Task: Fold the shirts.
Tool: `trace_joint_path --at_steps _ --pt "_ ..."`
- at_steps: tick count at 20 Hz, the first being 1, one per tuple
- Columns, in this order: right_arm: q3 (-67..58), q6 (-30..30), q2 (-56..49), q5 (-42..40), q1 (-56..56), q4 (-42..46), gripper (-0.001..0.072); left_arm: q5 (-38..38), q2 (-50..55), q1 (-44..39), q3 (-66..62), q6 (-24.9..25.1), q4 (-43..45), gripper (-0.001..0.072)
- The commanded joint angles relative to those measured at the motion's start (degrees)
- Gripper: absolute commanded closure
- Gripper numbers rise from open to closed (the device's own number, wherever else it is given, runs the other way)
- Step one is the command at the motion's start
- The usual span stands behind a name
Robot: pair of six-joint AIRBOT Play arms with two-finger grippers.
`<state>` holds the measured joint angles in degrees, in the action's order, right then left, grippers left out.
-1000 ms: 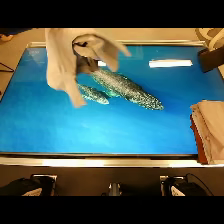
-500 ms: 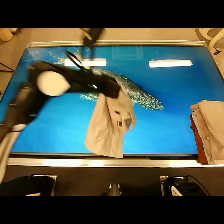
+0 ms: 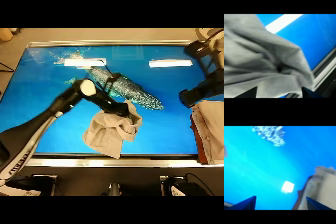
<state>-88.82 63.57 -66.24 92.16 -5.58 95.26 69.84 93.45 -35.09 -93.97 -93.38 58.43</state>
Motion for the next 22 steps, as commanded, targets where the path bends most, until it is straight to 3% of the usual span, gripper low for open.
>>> trace_joint_path --at_steps 1,3,6,10,17,18,19,20,22 --pt "6.4 -3.1 -5.2 -1.9 0.0 -8.0 0.0039 13.6 -7.2 8.3 1.5 0.6 12.5 0.0056" --pt "10.5 -3.4 -6.7 -4.5 0.0 -12.2 0.0039 15.2 -13.5 11.9 9.2 -0.2 18.5 0.0056" --pt "16.1 -3.5 -7.8 -8.0 0.0 -18.0 0.0041 10.9 -21.9 15.8 28.2 -3.4 18.2 0.0055" --pt "22.0 -8.6 -7.8 -12.4 0.0 -24.9 0.0041 -2.4 -25.8 16.7 49.4 -4.8 5.9 0.0055" --pt "29.1 -14.0 -7.8 -12.9 0.0 -33.2 0.0025 -16.6 -23.0 13.8 56.8 -4.6 -4.4 0.0066" --pt "30.4 -15.5 -7.8 -13.2 0.0 -35.2 0.0017 -18.7 -22.8 13.0 56.9 -4.6 -5.9 0.0158" --pt "31.7 -16.5 -7.8 -13.6 0.0 -36.7 0.0015 -20.7 -22.7 12.2 56.9 -4.6 -7.3 0.0204" --pt "32.9 -16.7 -7.8 -14.3 0.0 -37.6 0.0012 -22.7 -22.5 11.3 56.8 -4.8 -8.5 0.0204" --pt "35.2 -16.7 -7.8 -16.6 0.0 -38.4 0.0008 -25.2 -22.2 10.3 56.8 -5.9 -9.0 0.041"
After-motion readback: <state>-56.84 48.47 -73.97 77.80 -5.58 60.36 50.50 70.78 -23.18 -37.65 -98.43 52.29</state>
